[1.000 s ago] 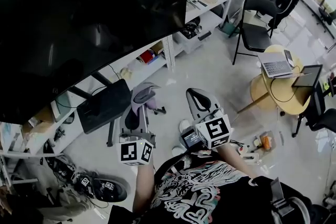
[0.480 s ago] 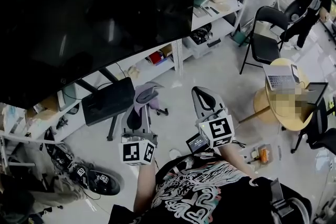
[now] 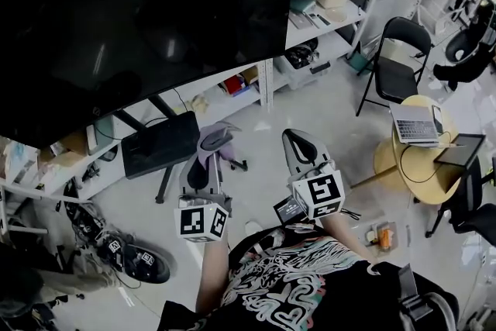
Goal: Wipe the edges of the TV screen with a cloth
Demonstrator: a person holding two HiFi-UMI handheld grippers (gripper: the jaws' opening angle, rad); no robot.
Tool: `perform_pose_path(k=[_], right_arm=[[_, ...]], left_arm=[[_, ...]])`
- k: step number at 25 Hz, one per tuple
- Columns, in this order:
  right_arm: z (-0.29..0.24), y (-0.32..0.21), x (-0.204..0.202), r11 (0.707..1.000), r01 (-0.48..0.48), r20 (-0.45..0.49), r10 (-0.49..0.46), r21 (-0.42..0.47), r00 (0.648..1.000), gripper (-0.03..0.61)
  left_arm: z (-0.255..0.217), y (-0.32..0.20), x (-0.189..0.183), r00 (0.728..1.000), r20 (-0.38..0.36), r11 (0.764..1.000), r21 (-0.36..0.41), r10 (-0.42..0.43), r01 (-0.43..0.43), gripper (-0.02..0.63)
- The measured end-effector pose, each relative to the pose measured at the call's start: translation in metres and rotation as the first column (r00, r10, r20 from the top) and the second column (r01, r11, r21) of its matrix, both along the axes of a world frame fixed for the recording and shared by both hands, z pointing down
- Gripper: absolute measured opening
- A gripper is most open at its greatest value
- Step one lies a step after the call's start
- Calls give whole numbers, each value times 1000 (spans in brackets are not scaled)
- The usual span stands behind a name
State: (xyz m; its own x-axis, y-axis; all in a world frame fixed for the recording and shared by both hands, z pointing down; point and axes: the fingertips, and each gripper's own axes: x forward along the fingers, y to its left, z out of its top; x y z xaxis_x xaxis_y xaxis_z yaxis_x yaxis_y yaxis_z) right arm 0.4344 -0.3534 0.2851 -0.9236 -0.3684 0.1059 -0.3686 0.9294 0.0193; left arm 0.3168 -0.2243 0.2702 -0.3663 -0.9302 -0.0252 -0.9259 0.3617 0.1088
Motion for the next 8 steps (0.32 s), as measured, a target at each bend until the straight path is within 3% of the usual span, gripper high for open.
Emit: perform_pose_path(k=[8], right_arm=[[0,-5,3,1000,11,-3,-11,8,1000,29]], left_arm=[[-5,-9,8,1000,17,1000,6,9,-9,55]])
